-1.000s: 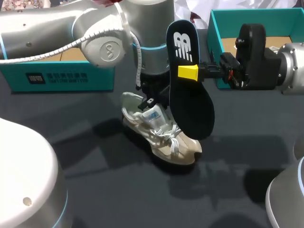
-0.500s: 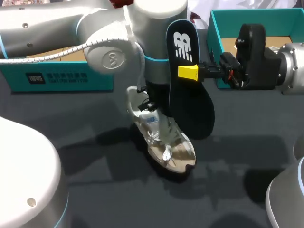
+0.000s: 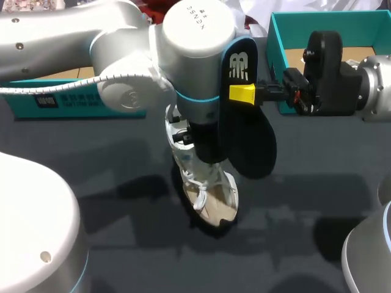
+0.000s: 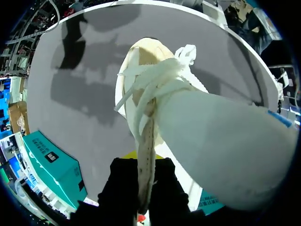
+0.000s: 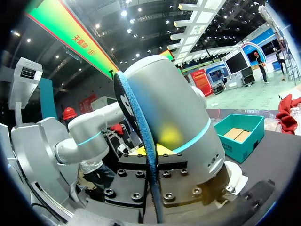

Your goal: Take the shoe out of the shoebox, open the shoe tongue, remove and reinsert the insole, then place the shoe into the shoebox

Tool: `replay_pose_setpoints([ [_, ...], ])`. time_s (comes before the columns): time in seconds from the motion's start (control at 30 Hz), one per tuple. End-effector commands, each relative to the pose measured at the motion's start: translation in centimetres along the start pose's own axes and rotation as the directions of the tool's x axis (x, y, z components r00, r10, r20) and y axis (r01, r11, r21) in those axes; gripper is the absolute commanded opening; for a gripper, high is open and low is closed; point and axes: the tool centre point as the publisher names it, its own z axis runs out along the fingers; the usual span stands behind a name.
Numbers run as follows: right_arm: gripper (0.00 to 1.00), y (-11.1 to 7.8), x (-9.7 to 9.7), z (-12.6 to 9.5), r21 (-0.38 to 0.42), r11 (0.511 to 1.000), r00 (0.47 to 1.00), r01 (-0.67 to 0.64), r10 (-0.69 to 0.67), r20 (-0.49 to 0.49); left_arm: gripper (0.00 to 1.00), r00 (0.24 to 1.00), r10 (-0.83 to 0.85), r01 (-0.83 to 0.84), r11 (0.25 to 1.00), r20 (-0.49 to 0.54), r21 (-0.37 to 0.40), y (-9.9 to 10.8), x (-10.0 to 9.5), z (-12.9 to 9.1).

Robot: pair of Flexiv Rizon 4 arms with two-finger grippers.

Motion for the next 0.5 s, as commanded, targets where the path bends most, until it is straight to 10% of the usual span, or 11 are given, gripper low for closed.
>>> replay_pose_setpoints([
  [0.03,0.00,-0.1,-0.1,0.2,-0.002,1.000,1.000,0.000,0.000,0.001,0.00,1.000,0.002,-0.002,1.000,0.015,0.008,0.5,0.4,0.0],
  [0.5,0.00,-0.1,-0.1,0.2,-0.002,1.000,1.000,0.000,0.000,0.001,0.00,0.988,0.125,-0.130,0.990,0.086,0.051,2.7,-0.1,-0.1],
])
